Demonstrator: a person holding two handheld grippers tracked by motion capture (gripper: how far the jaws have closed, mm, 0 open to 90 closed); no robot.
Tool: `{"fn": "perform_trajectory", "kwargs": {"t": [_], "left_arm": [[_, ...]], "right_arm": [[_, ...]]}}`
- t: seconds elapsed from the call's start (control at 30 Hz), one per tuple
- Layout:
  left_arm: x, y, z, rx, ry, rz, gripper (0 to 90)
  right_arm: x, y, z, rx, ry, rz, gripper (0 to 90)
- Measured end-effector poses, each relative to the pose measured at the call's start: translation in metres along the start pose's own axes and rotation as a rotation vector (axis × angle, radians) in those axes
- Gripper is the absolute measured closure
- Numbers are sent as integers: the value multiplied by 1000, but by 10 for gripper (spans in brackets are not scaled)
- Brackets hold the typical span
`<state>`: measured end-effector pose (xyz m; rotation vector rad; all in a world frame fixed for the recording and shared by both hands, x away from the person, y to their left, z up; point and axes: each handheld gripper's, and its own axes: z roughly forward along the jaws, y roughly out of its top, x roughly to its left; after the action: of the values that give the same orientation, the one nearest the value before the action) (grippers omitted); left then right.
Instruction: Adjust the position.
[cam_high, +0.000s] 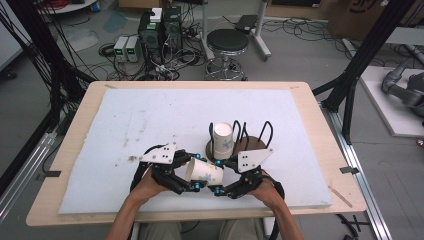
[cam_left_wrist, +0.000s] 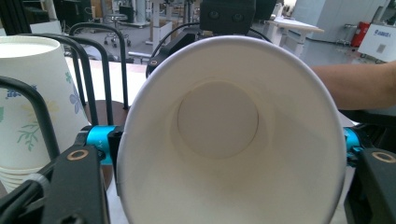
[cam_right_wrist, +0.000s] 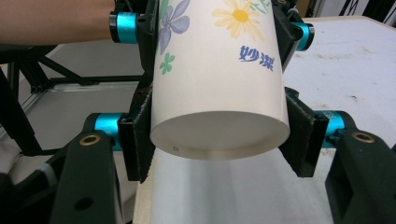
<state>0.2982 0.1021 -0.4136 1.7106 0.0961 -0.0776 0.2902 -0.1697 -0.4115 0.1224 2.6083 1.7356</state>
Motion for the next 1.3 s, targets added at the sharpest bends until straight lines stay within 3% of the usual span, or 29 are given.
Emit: {"fn": "perform_trajectory", "kwargs": {"t": [0.33, 0.43, 0.77, 0.93, 1.13, 1.3], "left_arm": [[0, 0, 0, 9, 5, 5, 314], [0, -1, 0, 22, 10, 3, 313], [0, 1, -2, 31, 29, 2, 310], [1, 14, -13, 120, 91, 8, 309], [6, 26, -21, 196, 128, 4, 308], [9, 32, -23, 305, 156, 10, 306]], "right_arm": [[0, 0, 0, 6, -2, -5, 357], [-1, 0, 2, 11, 1, 29, 161], [0, 1, 1, 16, -24, 38, 161], [2, -4, -9, 22, -90, 65, 161], [6, -17, -28, 19, -184, 102, 161], [7, -21, -38, 17, -246, 121, 162]]}}
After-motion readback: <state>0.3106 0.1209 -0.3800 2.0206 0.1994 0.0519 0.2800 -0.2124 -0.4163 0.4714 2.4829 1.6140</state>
